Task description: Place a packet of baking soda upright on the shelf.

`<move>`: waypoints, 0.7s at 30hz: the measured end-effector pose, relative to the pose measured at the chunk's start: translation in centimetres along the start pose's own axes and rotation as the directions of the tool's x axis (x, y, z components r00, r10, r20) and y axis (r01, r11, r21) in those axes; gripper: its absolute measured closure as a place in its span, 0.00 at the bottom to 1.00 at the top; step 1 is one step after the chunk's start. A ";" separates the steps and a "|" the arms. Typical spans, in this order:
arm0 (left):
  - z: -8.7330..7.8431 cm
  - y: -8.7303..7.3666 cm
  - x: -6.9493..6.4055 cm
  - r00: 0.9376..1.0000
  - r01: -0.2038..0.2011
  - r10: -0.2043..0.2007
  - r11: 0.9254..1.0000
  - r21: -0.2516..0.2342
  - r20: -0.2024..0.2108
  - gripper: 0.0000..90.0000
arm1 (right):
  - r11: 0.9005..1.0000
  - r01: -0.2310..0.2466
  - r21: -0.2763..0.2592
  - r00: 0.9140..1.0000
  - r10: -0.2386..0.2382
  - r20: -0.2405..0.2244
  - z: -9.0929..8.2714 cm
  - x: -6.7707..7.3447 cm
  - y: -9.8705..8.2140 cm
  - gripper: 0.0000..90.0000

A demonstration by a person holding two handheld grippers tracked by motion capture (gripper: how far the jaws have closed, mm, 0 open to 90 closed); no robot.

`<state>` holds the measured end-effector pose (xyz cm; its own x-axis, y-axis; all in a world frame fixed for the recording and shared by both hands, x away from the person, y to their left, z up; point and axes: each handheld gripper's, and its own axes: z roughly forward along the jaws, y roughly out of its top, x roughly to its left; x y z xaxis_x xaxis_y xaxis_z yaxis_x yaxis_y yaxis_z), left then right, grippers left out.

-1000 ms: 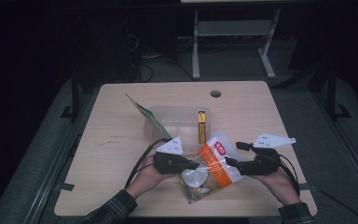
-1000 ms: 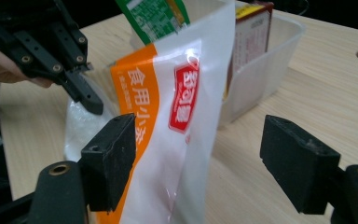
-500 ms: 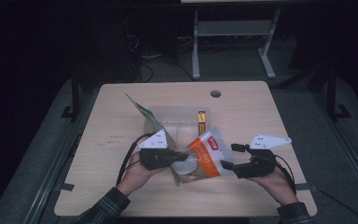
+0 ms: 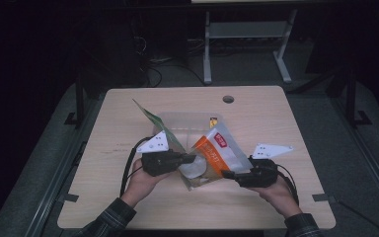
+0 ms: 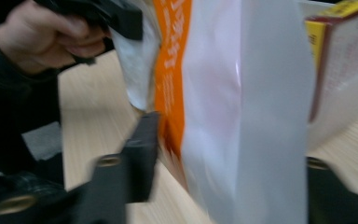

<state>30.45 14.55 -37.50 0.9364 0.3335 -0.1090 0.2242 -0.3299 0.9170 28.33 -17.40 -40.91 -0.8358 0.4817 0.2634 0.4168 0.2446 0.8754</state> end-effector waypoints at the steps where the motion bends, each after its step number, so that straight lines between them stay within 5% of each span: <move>1: 0.0 0.0 0.0 1.000 0.000 0.000 1.000 0.002 0.000 1.00 | 1.000 -0.005 -0.012 1.000 0.005 -0.015 0.1 0.0 0.1 0.70; 4: 0.1 -0.1 0.0 1.000 0.001 -0.001 1.000 0.005 -0.005 1.00 | 0.999 -0.013 -0.037 0.998 0.011 -0.054 0.0 0.0 0.3 0.99; 12: 0.2 0.0 0.0 1.000 -0.009 0.009 1.000 0.003 -0.023 0.94 | 0.996 -0.006 -0.086 0.985 -0.009 -0.172 -1.2 0.3 1.6 1.00; 14: 0.5 0.0 -0.1 0.998 -0.025 0.027 0.999 0.034 -0.063 0.89 | 0.996 0.001 -0.092 0.978 -0.020 -0.206 -1.2 0.7 2.0 1.00; 21: 0.3 -0.4 -0.5 0.995 -0.040 0.048 0.994 0.100 -0.085 0.54 | 0.994 0.037 -0.100 0.970 -0.060 -0.236 -1.4 1.6 2.9 1.00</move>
<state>30.01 14.23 -37.92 0.9199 0.3910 -0.0314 0.2124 -0.4293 0.8779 27.75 -17.10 -37.40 -0.9200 0.2539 0.2984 0.3476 0.1776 0.9207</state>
